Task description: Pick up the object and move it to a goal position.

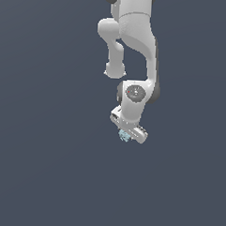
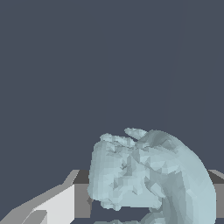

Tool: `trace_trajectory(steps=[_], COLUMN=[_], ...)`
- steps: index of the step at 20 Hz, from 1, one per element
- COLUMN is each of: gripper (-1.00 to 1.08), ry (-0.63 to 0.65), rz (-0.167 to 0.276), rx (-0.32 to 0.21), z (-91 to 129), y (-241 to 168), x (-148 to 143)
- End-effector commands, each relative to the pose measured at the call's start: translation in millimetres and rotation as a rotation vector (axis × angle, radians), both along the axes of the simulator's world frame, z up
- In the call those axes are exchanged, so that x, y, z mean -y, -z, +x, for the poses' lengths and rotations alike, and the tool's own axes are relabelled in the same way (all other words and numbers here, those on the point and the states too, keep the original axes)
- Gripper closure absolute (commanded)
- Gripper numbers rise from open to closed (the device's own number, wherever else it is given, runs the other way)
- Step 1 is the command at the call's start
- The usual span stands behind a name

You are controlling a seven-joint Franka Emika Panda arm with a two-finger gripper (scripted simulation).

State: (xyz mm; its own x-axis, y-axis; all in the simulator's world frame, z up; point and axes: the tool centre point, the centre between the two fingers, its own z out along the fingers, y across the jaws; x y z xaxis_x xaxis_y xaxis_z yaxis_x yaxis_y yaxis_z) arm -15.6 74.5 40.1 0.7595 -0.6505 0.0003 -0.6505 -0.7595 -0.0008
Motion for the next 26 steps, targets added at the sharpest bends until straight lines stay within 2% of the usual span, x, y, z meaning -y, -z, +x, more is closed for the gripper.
trace_trajectory(steps=[1,8,13,26], gripper=[1.08,1.08,1.08,1.08], ry=[0.001,0.000,0.000,0.001], rz=[-0.001,0.000,0.000,0.000], rx=[-0.001,0.000,0.000,0.000], z=[0,2,10,62], y=[1,0,0,-1], x=[1,-1,-5,-32])
